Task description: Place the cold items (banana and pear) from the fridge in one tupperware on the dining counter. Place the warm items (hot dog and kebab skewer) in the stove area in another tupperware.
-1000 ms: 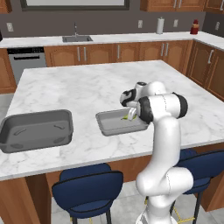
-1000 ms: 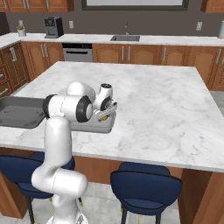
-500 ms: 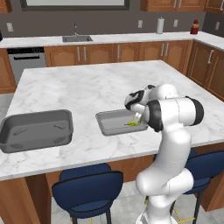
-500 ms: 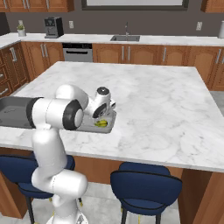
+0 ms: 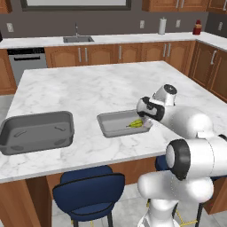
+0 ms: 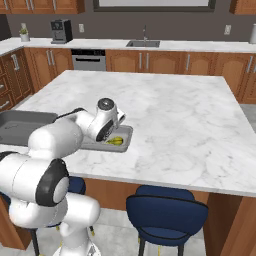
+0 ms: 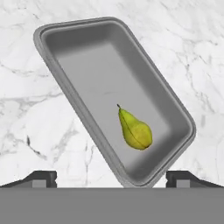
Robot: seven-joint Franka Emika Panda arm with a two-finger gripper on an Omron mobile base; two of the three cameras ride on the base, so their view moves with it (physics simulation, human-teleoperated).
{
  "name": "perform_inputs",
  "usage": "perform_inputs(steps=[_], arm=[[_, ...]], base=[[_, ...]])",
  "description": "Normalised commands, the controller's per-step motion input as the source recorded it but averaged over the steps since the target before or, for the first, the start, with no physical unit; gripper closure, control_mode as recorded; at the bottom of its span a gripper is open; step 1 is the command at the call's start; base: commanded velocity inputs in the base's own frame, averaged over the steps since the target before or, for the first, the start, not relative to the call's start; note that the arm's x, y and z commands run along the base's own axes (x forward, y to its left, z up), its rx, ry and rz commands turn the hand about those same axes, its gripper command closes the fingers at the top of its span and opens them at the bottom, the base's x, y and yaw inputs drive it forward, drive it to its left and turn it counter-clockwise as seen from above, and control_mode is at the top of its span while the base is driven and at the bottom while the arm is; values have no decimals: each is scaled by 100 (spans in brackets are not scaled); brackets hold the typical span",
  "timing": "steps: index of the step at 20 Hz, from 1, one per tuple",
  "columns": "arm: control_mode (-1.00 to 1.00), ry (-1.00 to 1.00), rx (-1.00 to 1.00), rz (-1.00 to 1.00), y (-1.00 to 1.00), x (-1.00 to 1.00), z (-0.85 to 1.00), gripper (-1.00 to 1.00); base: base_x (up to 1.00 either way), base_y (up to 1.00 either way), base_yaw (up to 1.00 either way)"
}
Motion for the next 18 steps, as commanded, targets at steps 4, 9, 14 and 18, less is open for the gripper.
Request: perform_inputs(steps=[4,9,14,18], arm=[[-100,0,-28,7,0,-100,100,-100],[-100,3,-28,8,11,-100,73,-100],[-100,0,-9,19,-1,-100,-11,-100],[-100,-4,11,24,-22,-100,-39,-100]], base=[[0,0,0],[0,0,0],[0,0,0],[0,0,0]])
